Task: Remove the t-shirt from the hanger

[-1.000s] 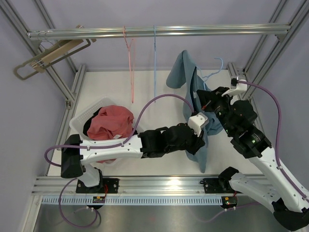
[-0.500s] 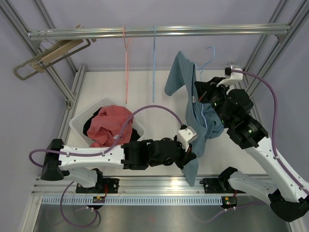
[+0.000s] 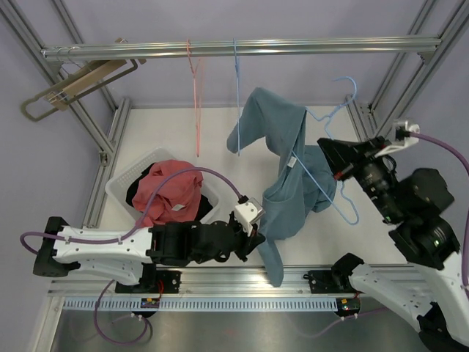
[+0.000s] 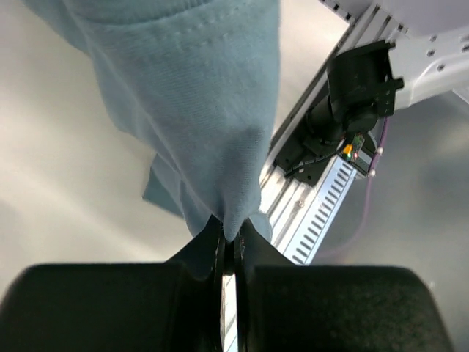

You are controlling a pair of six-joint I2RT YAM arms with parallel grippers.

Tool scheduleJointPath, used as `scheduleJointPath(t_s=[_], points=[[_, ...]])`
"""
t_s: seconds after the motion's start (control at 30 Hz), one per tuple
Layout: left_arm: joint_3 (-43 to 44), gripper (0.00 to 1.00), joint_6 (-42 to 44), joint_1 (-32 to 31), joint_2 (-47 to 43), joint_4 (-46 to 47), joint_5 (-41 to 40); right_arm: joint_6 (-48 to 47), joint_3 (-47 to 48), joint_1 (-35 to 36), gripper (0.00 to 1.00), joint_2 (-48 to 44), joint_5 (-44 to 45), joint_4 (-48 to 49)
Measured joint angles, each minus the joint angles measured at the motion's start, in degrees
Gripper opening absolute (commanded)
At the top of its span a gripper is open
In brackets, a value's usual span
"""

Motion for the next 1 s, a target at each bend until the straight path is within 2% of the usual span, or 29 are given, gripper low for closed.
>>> scheduleJointPath(t_s=[0.17, 0.3, 0.37, 0.4, 0.43, 0.47, 0.57, 0.63, 0.7, 0.73, 0.77, 0.8, 0.83, 1.0], points=[[7.72, 0.00, 6.23, -0.04, 0.33, -0.83, -2.10, 3.04, -5.44, -0.02, 0.00, -10.71, -6.73, -1.68], [14.08, 0.02, 11.76, 1.70, 3.23, 2.71, -5.07, 5.11, -6.78, -0.02, 0.00, -15.58, -11.91, -4.70], [15.21, 0.18, 13.64, 3.78, 5.07, 4.63, -5.90, 6.29, -6.86, -0.02, 0.00, -17.59, -14.49, -5.90], [15.50, 0.31, 14.45, 5.14, 6.03, 5.53, -6.19, 6.73, -6.86, -0.02, 0.00, -18.40, -15.54, -6.27], [15.56, 0.46, 15.08, 6.67, 7.19, 6.58, -6.05, 7.26, -6.86, -0.02, 0.00, -19.28, -16.59, -6.78], [15.67, 0.70, 15.37, 8.41, 8.59, 7.61, -5.81, 7.72, -6.86, -0.02, 0.00, -20.13, -17.57, -7.26], [16.87, 0.84, 15.85, 12.28, 12.94, 8.76, -4.28, 9.01, -6.84, -0.02, 0.00, -21.73, -19.85, -8.17], [18.56, 0.84, 16.26, 13.31, 15.96, 9.16, -4.13, 9.97, -6.64, -0.02, 0.00, -21.97, -21.35, -8.22], [19.63, 0.77, 16.92, 13.49, 17.90, 9.79, -4.17, 10.86, -6.25, -0.09, 0.00, -21.92, -22.64, -8.35], [20.04, 0.67, 17.49, 13.55, 18.58, 10.19, -4.33, 11.41, -6.01, -0.09, 0.00, -21.92, -23.17, -8.61], [20.44, 0.50, 17.92, 13.55, 19.02, 10.54, -4.52, 11.76, -5.51, -0.13, 0.00, -21.92, -23.63, -8.72], [20.98, 0.11, 18.69, 13.57, 19.34, 10.82, -4.79, 12.04, -4.98, -0.13, 0.00, -21.92, -24.04, -9.05], [21.70, 0.00, 19.54, 13.62, 19.69, 11.19, -5.20, 12.28, -4.33, -0.13, 0.00, -21.92, -24.15, -9.46], [24.30, 0.00, 22.29, 13.25, 19.63, 11.93, -6.36, 11.76, 0.92, -0.17, 0.00, -22.64, -22.43, -13.20]])
